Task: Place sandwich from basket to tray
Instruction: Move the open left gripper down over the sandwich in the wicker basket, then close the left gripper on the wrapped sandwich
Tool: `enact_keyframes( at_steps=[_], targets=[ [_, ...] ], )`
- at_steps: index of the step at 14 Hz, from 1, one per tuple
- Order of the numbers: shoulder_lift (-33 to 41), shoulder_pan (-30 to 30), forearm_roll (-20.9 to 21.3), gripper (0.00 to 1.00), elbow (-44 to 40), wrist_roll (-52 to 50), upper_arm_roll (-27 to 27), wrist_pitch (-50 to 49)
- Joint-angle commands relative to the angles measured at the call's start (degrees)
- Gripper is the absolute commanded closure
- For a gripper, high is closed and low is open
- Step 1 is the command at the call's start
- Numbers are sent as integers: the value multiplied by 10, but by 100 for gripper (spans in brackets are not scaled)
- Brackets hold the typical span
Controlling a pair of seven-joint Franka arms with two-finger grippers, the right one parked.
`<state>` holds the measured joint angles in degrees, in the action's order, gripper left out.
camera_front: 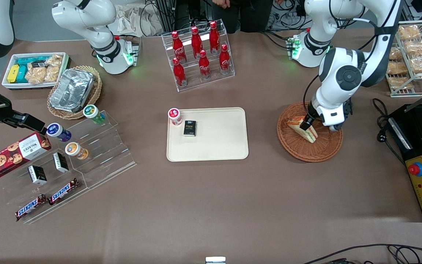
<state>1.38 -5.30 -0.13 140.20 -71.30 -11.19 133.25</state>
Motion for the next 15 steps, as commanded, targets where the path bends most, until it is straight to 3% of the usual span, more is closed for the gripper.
enact_keyframes(
  at_steps=[1,5,7,9,10,15],
  targets=[
    [-19,-4,22,0,15,-3,1,39],
    [-47,-5,29,2,38,-2,1,94],
    [-59,-2,43,34,44,-3,1,113],
    [-67,-2,44,90,41,-3,2,117],
    [-67,-2,44,100,40,-2,2,117],
    [-22,-2,44,100,-1,18,1,62]
  ],
)
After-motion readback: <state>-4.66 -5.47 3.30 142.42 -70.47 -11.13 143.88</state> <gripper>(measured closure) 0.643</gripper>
